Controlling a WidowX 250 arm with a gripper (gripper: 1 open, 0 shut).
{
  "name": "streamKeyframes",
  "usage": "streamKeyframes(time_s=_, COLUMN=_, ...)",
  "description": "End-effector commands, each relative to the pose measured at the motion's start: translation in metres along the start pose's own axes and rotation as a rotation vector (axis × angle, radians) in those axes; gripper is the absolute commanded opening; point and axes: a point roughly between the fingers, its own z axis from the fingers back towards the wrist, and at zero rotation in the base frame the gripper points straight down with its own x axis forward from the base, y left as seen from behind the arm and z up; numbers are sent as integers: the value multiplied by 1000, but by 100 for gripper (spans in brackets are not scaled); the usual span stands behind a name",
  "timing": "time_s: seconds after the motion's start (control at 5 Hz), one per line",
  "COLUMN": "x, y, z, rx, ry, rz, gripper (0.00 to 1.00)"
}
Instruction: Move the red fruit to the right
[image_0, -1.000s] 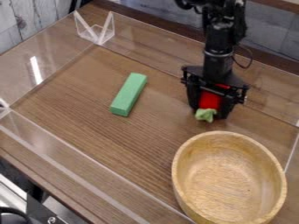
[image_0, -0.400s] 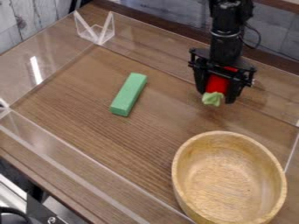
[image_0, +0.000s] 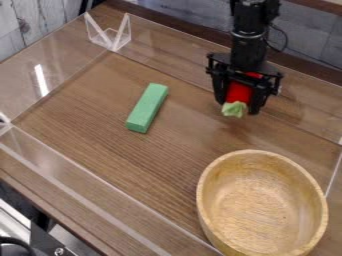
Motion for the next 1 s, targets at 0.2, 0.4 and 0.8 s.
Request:
streamKeyframes(time_s=0.2, x=13, y=17, z=35, rx=-2, ry=-75, rz=-52, gripper=0)
streamKeyframes(time_s=0.4, x=13, y=14, z=26, rx=-4, ry=-63, rz=-70, gripper=0)
streamKeyframes(time_s=0.8, x=7, y=8, z=11, rx=-8, ry=-35, rz=-117, gripper=0)
